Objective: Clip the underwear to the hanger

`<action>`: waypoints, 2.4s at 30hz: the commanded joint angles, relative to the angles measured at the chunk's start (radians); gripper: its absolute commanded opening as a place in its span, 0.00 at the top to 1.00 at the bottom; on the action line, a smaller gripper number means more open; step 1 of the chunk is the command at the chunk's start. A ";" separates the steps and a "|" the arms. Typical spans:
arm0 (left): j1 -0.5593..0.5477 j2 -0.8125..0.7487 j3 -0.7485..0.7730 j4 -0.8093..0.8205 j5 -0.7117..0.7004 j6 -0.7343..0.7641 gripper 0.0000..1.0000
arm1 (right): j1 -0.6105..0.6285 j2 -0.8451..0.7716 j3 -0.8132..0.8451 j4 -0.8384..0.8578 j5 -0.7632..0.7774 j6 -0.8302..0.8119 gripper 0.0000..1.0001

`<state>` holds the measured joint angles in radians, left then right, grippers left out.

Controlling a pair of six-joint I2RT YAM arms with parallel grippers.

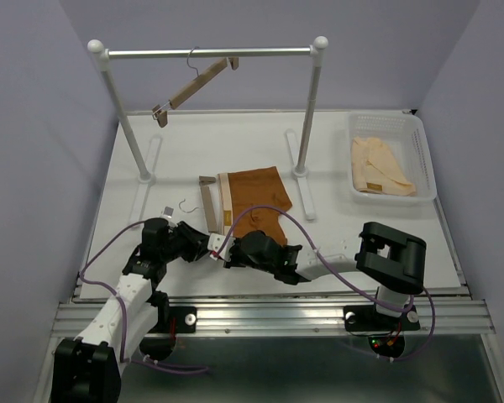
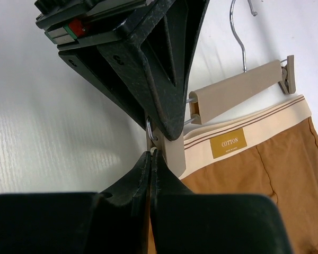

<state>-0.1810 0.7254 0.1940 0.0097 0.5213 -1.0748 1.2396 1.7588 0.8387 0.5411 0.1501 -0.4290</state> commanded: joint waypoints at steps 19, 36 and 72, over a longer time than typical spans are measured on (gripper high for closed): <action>0.000 0.025 0.030 0.000 0.092 0.025 0.88 | 0.011 -0.013 0.033 0.059 -0.012 -0.007 0.99; 0.002 0.025 0.051 -0.004 0.102 0.047 0.53 | 0.011 -0.028 0.028 0.053 -0.021 -0.002 0.99; 0.000 0.002 0.117 -0.117 0.028 0.193 0.88 | -0.219 -0.280 0.099 -0.191 -0.131 0.686 0.00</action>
<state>-0.1814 0.7464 0.2665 -0.1181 0.5377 -0.9436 1.1793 1.5299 0.8917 0.3943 0.1116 -0.0502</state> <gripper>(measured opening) 0.404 0.995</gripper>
